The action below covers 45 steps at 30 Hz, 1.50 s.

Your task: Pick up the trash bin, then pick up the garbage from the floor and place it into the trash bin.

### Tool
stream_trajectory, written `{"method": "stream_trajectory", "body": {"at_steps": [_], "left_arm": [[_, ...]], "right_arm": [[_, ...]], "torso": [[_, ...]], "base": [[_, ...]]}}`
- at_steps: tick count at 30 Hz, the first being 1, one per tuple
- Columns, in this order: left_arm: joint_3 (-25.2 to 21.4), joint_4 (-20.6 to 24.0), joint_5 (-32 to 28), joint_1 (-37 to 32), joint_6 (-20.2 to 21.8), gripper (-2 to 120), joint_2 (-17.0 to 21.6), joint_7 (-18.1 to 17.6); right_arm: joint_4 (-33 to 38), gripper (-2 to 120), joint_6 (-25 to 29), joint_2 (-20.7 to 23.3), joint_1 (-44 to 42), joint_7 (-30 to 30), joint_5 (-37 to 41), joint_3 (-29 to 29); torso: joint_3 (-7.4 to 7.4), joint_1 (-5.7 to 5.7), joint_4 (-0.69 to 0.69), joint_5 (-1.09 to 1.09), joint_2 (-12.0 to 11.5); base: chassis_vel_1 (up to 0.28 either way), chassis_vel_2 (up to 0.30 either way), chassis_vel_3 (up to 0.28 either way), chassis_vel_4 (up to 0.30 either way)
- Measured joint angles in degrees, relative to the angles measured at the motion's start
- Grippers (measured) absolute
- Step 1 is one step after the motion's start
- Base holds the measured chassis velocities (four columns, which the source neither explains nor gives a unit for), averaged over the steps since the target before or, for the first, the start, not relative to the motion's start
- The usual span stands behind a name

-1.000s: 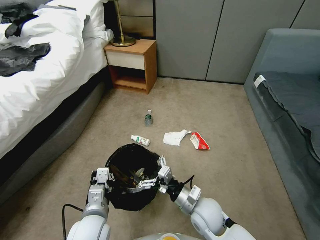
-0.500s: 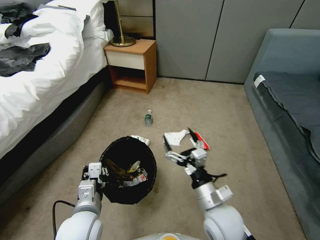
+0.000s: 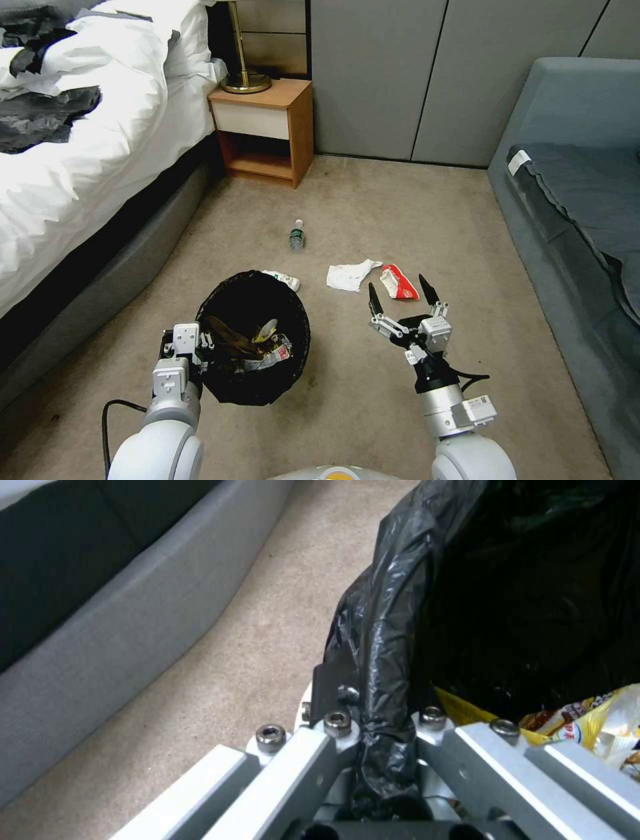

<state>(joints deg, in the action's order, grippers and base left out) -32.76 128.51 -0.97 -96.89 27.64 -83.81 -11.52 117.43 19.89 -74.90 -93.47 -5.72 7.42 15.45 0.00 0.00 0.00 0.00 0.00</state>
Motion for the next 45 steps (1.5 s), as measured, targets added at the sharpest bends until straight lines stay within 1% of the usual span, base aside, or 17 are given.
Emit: {"method": "stream_trajectory", "body": {"at_steps": [17,22,27,28,31,40,45], "left_arm": [[0.09,-0.8,0.23,0.2,-0.18,0,-0.24,0.01],[0.03,-0.96,0.23,0.19,-0.26,0,-0.23,0.01],[0.05,-1.27,0.23,0.21,-0.46,0,-0.34,0.02],[0.08,-1.31,0.23,0.2,-0.46,0,-0.36,0.02],[0.21,-1.33,0.26,0.23,-0.51,0,-0.36,0.01],[0.33,-1.33,0.26,0.41,-0.53,0,-0.39,0.03],[0.25,-1.33,0.25,0.33,-0.75,0,-0.37,0.03]], "right_arm": [[-1.61,100,0.45,0.43,1.76,-0.58,1.01,1.47],[-1.61,100,0.44,0.43,2.07,-0.64,1.17,1.5],[-1.59,100,0.36,0.59,2.01,-1.07,1.23,1.65],[-1.57,100,0.32,0.63,2.01,-1.08,1.23,1.7],[-1.39,100,0.09,0.82,2.23,-1.18,1.23,1.8],[-0.78,100,-0.76,1.19,3.35,-1.29,1.12,2.12],[-1.46,100,-0.46,1.21,4.21,-1.29,-0.06,2.49]], "torso": [[0.0,0.0,0.0,0.0,0.0],[0.0,0.0,0.0,-0.01,0.0],[0.0,0.01,0.0,-0.01,0.0],[0.0,0.01,0.01,0.02,0.0],[0.0,0.01,0.0,-0.01,0.0],[0.0,0.01,-0.01,0.0,0.0],[0.01,0.02,0.0,0.01,0.0]], "base": [[-0.011,0.015,0.015,-0.014],[-0.156,0.138,0.155,-0.153],[-0.22,0.226,0.23,-0.215],[-0.22,0.244,0.248,-0.229],[-0.227,0.23,0.238,-0.217],[-0.216,0.21,0.217,-0.22],[-0.108,0.134,0.12,-0.121]]}}
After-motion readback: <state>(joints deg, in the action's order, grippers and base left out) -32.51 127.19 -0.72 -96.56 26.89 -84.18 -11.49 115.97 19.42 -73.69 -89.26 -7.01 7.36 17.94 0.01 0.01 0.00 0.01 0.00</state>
